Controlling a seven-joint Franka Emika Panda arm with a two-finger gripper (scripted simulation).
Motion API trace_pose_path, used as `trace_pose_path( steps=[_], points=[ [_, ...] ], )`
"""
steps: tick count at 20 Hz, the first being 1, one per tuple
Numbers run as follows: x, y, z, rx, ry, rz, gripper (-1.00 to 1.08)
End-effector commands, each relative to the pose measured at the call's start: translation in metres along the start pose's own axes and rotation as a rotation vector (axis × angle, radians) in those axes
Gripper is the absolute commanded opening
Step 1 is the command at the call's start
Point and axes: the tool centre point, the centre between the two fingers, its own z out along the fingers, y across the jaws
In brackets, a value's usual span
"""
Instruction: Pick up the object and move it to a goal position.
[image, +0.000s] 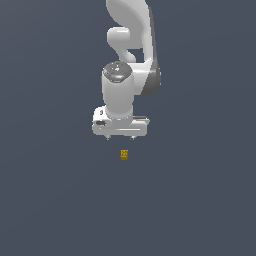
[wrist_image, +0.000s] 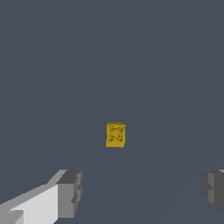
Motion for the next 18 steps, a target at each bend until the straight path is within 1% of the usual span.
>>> trace_pose_path(
  steps=[1,4,11,18],
  points=[
    [0.0,0.0,0.0,0.0,0.0,0.0,1.0],
    [0.001,0.003,-0.001,-0.003,0.002,-0.005,1.0],
    [0.005,0.018,-0.009,-0.022,0.015,-0.031,1.0],
    [0.005,0.014,0.0,-0.018,0.014,-0.024,1.0]
  ],
)
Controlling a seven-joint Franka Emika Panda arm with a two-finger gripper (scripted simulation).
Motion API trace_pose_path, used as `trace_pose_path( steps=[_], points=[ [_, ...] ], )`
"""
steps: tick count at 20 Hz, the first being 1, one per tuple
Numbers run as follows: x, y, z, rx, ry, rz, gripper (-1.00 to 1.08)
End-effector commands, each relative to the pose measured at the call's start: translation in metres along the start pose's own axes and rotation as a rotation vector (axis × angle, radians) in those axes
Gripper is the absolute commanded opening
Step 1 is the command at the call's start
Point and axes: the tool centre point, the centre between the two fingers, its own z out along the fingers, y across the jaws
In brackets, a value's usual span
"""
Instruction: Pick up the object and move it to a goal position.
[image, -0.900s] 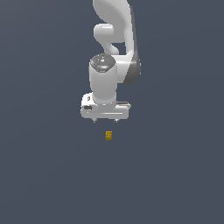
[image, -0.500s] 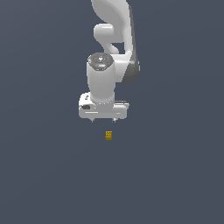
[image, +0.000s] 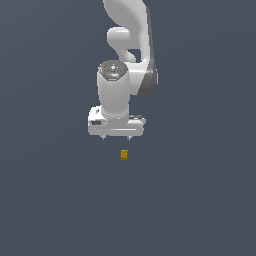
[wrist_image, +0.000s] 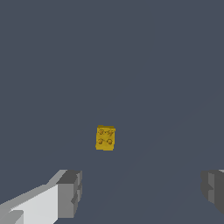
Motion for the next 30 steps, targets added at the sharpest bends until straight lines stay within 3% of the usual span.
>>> trace_pose_path(
  steps=[1,12,23,30],
  points=[
    [0.0,-0.003,0.008,0.003,-0.002,0.004,1.0],
    [-0.007,-0.031,0.08,0.031,-0.013,0.054,1.0],
    [-0.009,-0.036,0.098,0.035,-0.017,0.062,1.0],
    [-0.011,-0.037,0.13,0.036,-0.016,0.063,1.0]
  ],
)
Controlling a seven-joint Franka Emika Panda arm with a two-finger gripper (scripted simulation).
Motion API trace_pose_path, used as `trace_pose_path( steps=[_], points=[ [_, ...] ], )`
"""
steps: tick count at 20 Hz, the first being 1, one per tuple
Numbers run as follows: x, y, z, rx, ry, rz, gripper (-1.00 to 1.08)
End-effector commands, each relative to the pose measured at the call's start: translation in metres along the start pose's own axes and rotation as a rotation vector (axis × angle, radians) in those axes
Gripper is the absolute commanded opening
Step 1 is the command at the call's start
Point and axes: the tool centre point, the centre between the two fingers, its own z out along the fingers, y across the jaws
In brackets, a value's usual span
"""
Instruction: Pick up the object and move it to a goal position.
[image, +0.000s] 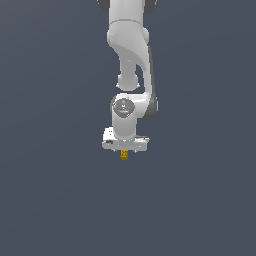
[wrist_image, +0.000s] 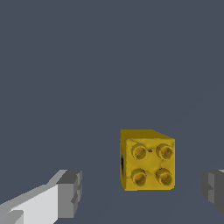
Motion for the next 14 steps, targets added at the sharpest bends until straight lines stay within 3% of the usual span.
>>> trace_pose_path(
  steps=[1,7,8,14],
  points=[
    [-0.0004,-0.0001,0.0119,0.0,0.0,0.001,1.0],
    [0.0007,-0.0001,0.0218,0.0,0.0,0.001,1.0],
    [0.0007,-0.0001,0.0218,0.0,0.0,0.001,-1.0],
    [0.0007,-0.0001,0.0218,0.0,0.0,0.001,-1.0]
  ],
)
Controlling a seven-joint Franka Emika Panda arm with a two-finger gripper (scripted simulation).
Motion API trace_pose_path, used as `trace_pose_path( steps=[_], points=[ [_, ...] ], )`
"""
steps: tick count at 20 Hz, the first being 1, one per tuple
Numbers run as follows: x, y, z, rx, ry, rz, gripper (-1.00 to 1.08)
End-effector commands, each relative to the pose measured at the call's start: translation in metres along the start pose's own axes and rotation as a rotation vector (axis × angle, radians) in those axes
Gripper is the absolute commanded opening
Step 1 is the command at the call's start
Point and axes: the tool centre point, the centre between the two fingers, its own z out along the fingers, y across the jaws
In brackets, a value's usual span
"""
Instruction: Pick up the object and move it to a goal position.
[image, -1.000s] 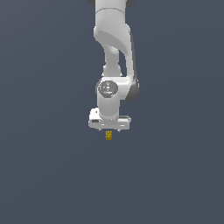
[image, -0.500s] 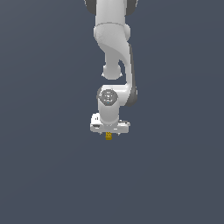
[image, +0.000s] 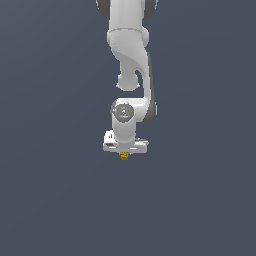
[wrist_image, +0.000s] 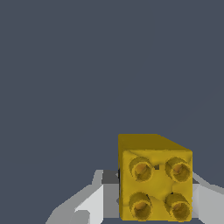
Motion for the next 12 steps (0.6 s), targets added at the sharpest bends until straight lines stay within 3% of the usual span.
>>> trace_pose_path(
  steps=[1,7,12],
  points=[
    [0.0,0.0,0.0,0.0,0.0,-0.001,-1.0],
    [0.001,-0.004,-0.001,0.0,0.0,-0.001,-1.0],
    [0.006,-0.027,-0.01,0.0,0.0,-0.001,-1.0]
  ],
)
